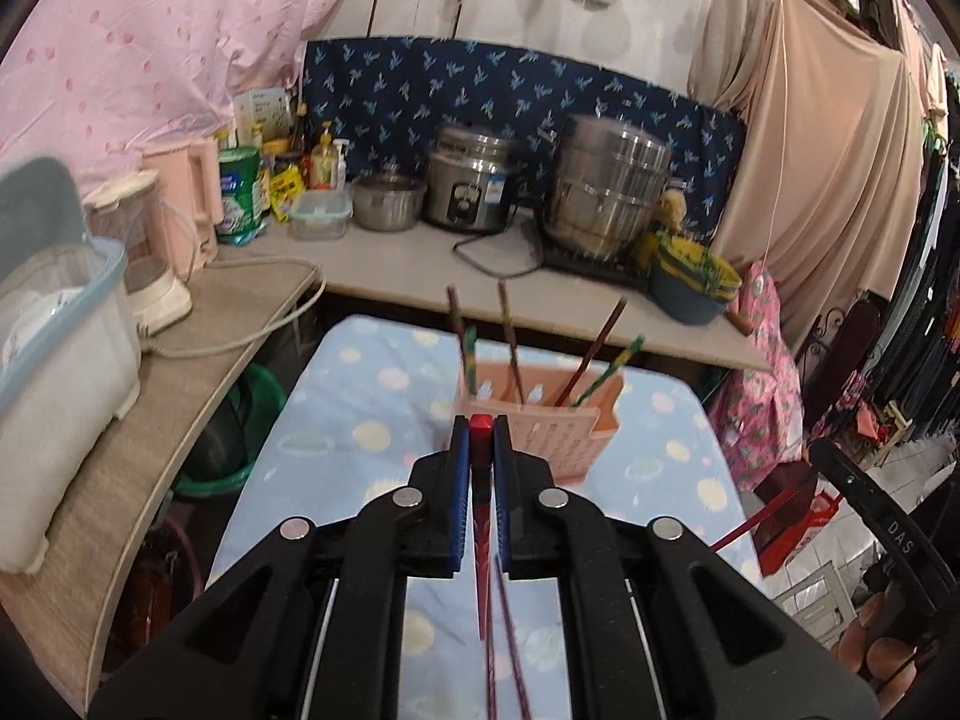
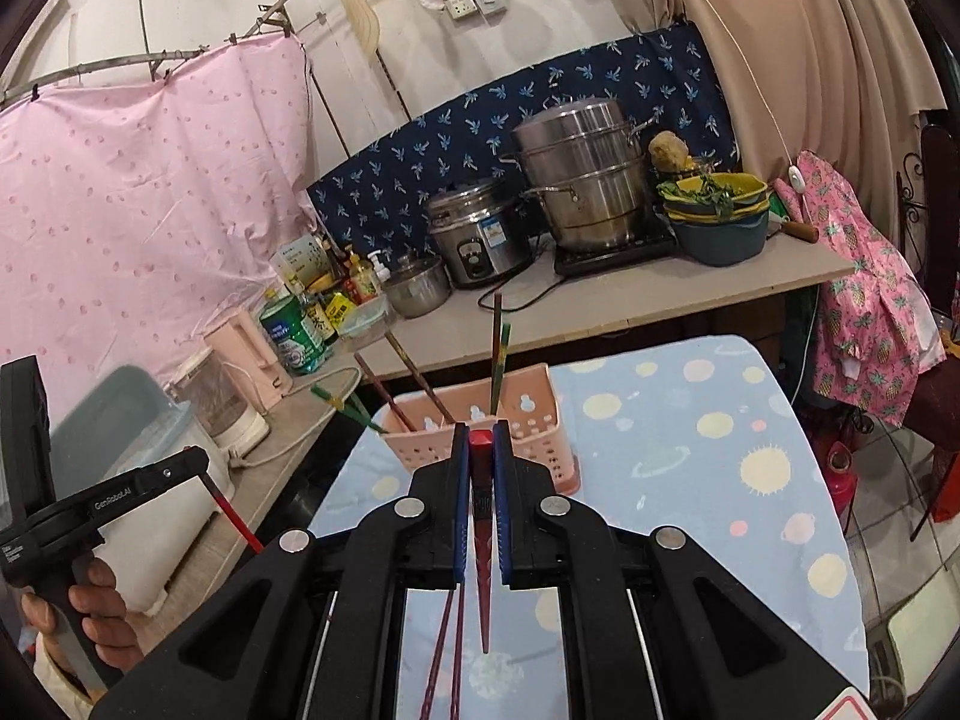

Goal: Organize utensils
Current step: 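Lift both red chopsticks and carry them over the pink basket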

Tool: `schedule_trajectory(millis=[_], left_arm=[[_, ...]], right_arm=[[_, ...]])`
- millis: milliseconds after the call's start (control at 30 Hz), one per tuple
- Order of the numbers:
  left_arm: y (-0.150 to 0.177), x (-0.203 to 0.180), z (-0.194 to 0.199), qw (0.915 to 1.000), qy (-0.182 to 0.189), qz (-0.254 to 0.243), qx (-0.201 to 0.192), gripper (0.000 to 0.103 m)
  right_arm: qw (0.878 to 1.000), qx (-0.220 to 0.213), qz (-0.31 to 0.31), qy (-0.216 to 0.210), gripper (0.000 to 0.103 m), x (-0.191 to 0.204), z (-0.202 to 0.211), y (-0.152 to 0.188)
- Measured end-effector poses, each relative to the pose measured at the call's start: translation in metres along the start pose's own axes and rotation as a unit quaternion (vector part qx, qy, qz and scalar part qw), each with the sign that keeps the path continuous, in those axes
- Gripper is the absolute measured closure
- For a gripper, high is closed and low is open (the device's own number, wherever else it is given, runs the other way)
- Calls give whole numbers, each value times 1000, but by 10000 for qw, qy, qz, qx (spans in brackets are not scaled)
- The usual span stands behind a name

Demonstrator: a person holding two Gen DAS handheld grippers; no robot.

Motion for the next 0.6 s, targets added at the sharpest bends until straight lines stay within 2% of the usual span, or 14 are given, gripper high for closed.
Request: schedule_trajectory(millis=[367, 467, 600], left_arm=[[-125, -23, -15, 9952, 137, 214, -947, 96], [-139, -24, -32, 9943, 25, 210, -1049, 96], [-141, -18, -64, 9955, -107, 219, -920, 96]], right_arm=[[9962, -849, -111, -187, 96, 16, -38, -121], [9957, -913, -118, -141, 96, 16, -57, -139], [9963, -851, -50, -104, 96, 17, -86, -145]])
Point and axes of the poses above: each gripper's, at about its wrist camera, not at the fingertips, and z roughly against the way its jaws point, x to its left, y to its underside, the point moved 9 cm from there along -z, roughly the way its jaws point
